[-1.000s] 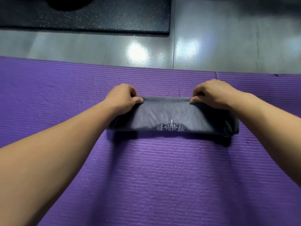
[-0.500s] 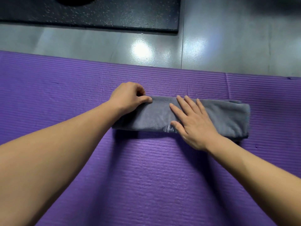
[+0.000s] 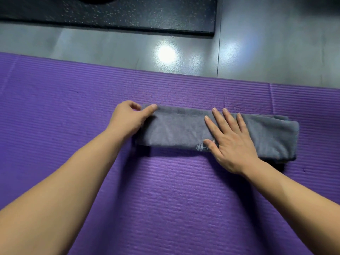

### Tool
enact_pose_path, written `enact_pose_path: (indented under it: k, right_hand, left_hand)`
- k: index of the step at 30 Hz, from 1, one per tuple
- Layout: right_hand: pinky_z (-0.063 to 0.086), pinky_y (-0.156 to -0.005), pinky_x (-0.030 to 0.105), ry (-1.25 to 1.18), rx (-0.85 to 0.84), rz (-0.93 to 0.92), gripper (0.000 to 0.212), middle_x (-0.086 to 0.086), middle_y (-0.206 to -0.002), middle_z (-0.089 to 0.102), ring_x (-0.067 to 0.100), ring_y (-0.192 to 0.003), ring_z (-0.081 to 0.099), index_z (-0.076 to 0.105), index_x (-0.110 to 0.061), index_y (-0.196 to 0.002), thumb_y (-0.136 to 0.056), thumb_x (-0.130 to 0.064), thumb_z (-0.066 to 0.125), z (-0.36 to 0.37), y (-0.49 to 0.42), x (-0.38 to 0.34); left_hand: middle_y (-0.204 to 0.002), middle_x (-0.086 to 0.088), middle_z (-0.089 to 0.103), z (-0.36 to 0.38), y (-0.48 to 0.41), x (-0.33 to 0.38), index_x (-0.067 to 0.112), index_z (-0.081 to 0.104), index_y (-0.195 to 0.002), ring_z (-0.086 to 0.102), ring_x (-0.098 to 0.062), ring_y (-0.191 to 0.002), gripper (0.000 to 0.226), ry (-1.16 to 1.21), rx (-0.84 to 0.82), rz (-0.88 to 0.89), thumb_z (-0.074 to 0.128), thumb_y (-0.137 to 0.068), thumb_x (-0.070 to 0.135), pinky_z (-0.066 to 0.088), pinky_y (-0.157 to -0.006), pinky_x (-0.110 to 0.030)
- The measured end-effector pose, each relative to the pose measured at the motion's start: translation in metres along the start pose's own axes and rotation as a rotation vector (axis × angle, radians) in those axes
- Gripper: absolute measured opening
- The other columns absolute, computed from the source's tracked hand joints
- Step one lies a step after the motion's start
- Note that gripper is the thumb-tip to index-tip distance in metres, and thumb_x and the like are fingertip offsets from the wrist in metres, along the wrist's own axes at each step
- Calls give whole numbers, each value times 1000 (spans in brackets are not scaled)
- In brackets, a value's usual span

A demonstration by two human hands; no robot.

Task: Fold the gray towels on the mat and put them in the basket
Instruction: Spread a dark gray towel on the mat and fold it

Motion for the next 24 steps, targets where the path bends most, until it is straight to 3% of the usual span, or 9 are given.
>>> enact_pose_path:
  k: [3, 5, 8, 14, 16, 19, 21, 24]
  right_hand:
    - [6, -124, 56, -1, 2, 3, 72, 3, -169, 14, 29, -156, 8, 22, -28, -160, -98, -64, 19, 0, 0, 0]
    - [6, -124, 55, 2, 5, 4, 72, 3, -169, 13, 28, -156, 7, 21, -28, -160, -98, -64, 18, 0, 0, 0]
    - [5, -124, 55, -8, 5, 3, 71, 1, -169, 10, 26, -156, 3, 18, -29, -160, -99, -65, 16, 1, 0, 0]
    - [5, -124, 55, -2, 11, 2, 71, 1, -169, 10, 26, -156, 4, 17, -29, -160, -99, -65, 14, 1, 0, 0]
    - [5, -124, 55, -8, 13, 4, 72, 1, -169, 11, 25, -156, 4, 18, -29, -160, -99, -66, 14, 1, 0, 0]
    - [5, -124, 55, -7, 12, 0, 72, 1, -170, 10, 25, -157, 3, 17, -29, -161, -99, -66, 14, 1, 0, 0]
    - [5, -124, 55, -6, 13, 0, 72, 1, -170, 10, 25, -157, 3, 17, -29, -161, -99, -65, 14, 1, 0, 0]
    - [5, -124, 55, -12, 14, 0, 72, 1, -169, 11, 26, -156, 4, 18, -29, -160, -98, -65, 16, 1, 0, 0]
  left_hand:
    - [-72, 2, 71, 5, 22, -12, 13, 73, -79, 59, -9, -63, 29, 49, -163, -49, 83, -81, 40, 47, -60, -24]
    - [-78, -4, 76, 4, 28, -15, 9, 76, -82, 61, -10, -67, 25, 36, -218, -27, 81, -84, 33, 50, -67, -31]
    - [-75, -1, 72, -5, 25, -3, 10, 69, -82, 59, -13, -66, 22, -40, -100, 131, 72, -92, 29, 49, -69, -38]
    - [-88, 3, 75, -14, 46, 16, 25, 68, -99, 70, -29, -84, 27, -330, 198, 336, 66, -92, 51, 54, -75, -45]
    - [-90, 4, 76, -13, 50, 12, 28, 70, -104, 70, -27, -86, 28, -386, 219, 342, 67, -90, 52, 55, -76, -42]
    - [-85, 7, 72, -8, 46, -7, 22, 71, -99, 68, -18, -82, 21, -217, 155, 249, 69, -91, 42, 54, -79, -38]
    - [-83, 4, 70, -4, 44, -13, 19, 66, -94, 67, -23, -82, 18, -126, 151, 186, 66, -95, 36, 52, -78, -39]
    - [-90, -8, 70, 1, 40, -12, 17, 54, -99, 64, -37, -88, 18, -207, 168, 184, 55, -101, 34, 47, -76, -45]
Point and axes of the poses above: each hand's wrist, its own y-axis away from the middle knuckle, its own z-axis out of the palm, x = y × z, the point moved 6 cm from there along -y, towards the middle knuckle
